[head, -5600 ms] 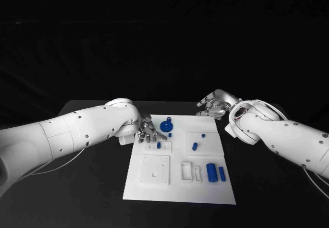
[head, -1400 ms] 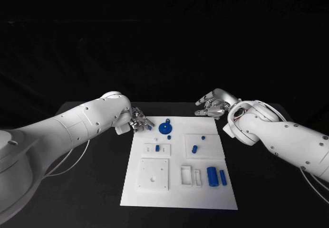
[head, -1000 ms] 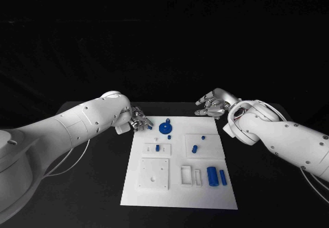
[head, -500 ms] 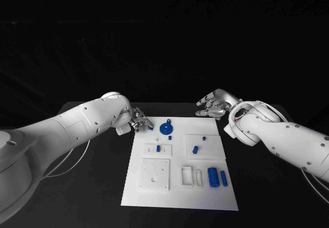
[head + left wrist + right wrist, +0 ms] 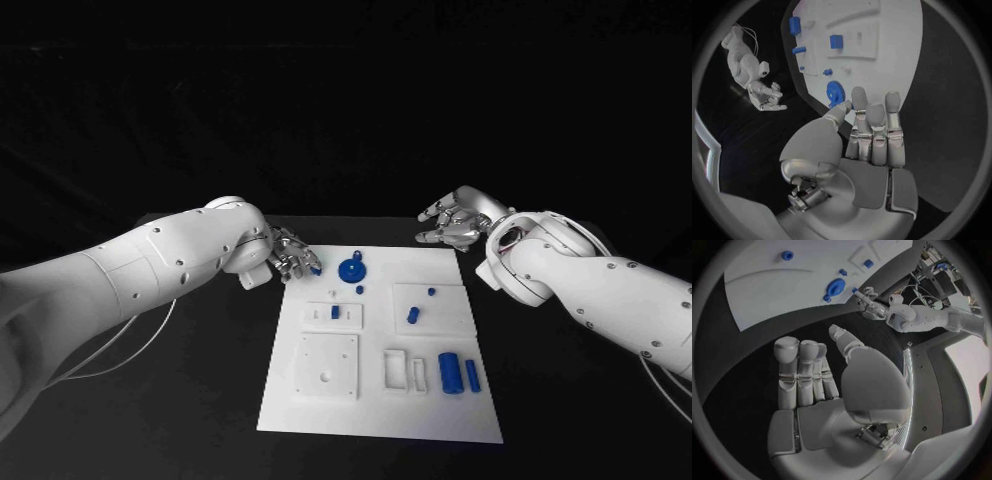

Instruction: Assemble the parts on the task board

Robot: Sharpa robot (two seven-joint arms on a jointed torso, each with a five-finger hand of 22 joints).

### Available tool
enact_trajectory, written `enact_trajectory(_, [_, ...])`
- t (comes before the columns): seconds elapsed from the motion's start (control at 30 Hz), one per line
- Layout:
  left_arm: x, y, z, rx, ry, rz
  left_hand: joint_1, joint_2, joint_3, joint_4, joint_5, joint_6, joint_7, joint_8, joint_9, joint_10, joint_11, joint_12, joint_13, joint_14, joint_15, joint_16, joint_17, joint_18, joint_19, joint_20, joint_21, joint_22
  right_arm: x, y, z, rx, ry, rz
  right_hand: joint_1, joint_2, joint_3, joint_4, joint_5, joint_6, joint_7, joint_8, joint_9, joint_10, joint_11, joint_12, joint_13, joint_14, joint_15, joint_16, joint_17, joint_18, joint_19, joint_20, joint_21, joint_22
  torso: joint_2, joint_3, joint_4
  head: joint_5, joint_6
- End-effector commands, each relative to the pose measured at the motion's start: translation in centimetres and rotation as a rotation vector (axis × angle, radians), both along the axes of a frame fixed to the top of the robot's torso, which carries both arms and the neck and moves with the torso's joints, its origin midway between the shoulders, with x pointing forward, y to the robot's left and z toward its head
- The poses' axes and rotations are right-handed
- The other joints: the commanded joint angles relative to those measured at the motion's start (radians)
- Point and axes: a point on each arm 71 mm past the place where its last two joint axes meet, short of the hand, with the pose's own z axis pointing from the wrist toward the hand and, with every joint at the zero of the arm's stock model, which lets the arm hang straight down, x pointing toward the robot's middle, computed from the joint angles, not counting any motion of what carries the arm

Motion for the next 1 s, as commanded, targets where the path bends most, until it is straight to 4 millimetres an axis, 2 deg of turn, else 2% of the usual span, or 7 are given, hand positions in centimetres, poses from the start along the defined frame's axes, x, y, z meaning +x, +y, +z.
enact_trajectory(0.03, [-0.5,-0.2,0.4,-0.041,-0.008,0.042,0.001,-0.012,0.079,-0.077,0.013,0.070,-0.060,0.008,0.017,0.035,-0.017,0.007,-0.001,0.006,-0.005,0.003,0.003,0.006,0.002,-0.008,0.003,0.020,0.0,0.0,0.0,-0.004,0.002,0.008,-0.010,-0.002,0.007,0.000,0.004,0.008,0.000,-0.005,-0.001,0.003,-0.005,0.003,-0.001,0.008,-0.002,-0.002,0.001,0.006,0.022,-0.002,0.003,0.081,-0.008,-0.0012,0.0034,0.001,-0.005])
enact_trajectory(0.13, [-1.2,-0.1,0.5,-0.049,-0.012,0.037,-0.003,-0.022,0.080,-0.074,0.026,0.076,-0.064,0.005,0.055,0.035,-0.020,0.014,-0.005,0.011,-0.008,0.002,0.008,0.004,0.005,-0.010,0.005,0.020,0.0,-0.1,0.0,-0.003,0.003,0.007,-0.010,-0.002,0.007,0.000,0.004,0.008,0.000,-0.005,-0.001,0.003,-0.005,0.003,-0.001,0.008,-0.002,-0.002,0.001,0.006,0.022,-0.002,0.003,0.081,-0.012,-0.0022,0.0043,0.002,-0.007])
enact_trajectory(0.2, [-1.5,-0.1,0.6,-0.053,-0.016,0.034,-0.004,-0.025,0.081,-0.074,0.034,0.080,-0.066,0.007,0.063,0.036,-0.021,0.016,-0.005,0.012,-0.009,0.003,0.009,0.004,0.006,-0.011,0.005,0.020,0.0,-0.1,0.0,-0.003,0.003,0.006,-0.010,-0.002,0.007,0.000,0.004,0.008,0.000,-0.005,-0.001,0.003,-0.005,0.003,-0.001,0.008,-0.002,-0.002,0.001,0.006,0.022,-0.002,0.003,0.081,-0.013,-0.0023,0.0044,0.002,-0.010])
enact_trajectory(0.33, [-2.5,-0.1,0.7,-0.062,-0.031,0.025,-0.010,-0.037,0.087,-0.077,0.080,0.091,-0.070,0.008,0.083,0.038,-0.026,0.025,-0.006,0.021,-0.012,0.003,0.012,0.004,0.012,-0.014,0.009,0.020,0.0,-0.2,-0.1,-0.003,0.005,0.004,-0.010,-0.002,0.007,0.000,0.004,0.008,0.000,-0.005,-0.001,0.003,-0.005,0.003,-0.001,0.008,-0.002,-0.002,0.001,0.006,0.022,-0.002,0.003,0.081,-0.017,-0.0035,0.0054,0.004,-0.014])
enact_trajectory(0.43, [-3.3,-0.3,0.8,-0.065,-0.036,0.014,-0.019,-0.045,0.098,-0.077,0.098,0.097,-0.073,0.006,0.110,0.038,-0.029,0.036,-0.012,0.029,-0.014,-0.002,0.019,0.003,0.014,-0.017,0.015,0.020,0.1,-0.3,-0.1,-0.003,0.006,0.002,-0.010,-0.002,0.007,0.000,0.004,0.008,0.000,-0.005,-0.001,0.003,-0.005,0.003,-0.001,0.008,-0.002,-0.002,0.001,0.006,0.022,-0.002,0.003,0.081,-0.018,-0.0033,0.0059,0.004,-0.016])
enact_trajectory(0.6, [-4.3,-0.6,0.7,-0.051,-0.045,-0.001,-0.034,-0.052,0.105,-0.078,0.106,0.107,-0.081,0.004,0.174,0.038,-0.034,0.055,-0.019,0.038,-0.019,-0.007,0.037,0.001,0.018,-0.021,0.021,0.020,0.1,-0.5,-0.1,-0.003,0.007,0.000,-0.010,-0.002,0.007,0.000,0.004,0.008,0.000,-0.005,-0.001,0.003,-0.005,0.003,-0.001,0.008,-0.002,-0.002,0.001,0.006,0.022,-0.002,0.003,0.081,-0.017,-0.0031,0.0053,0.006,-0.017])
enact_trajectory(1.0, [-5.9,-1.2,-0.2,0.044,-0.122,-0.037,-0.036,-0.058,0.108,-0.076,0.113,0.117,-0.084,0.005,0.187,0.040,-0.033,0.066,-0.018,0.045,-0.020,-0.012,0.042,0.001,0.022,-0.022,0.022,0.019,0.0,-0.7,-0.1,-0.003,0.008,-0.004,-0.010,-0.002,0.007,0.000,0.006,0.008,0.000,-0.005,-0.001,0.002,-0.005,0.003,-0.001,0.007,-0.002,-0.005,0.000,0.006,0.022,-0.002,0.002,0.080,-0.016,-0.0022,0.0057,0.010,-0.023])
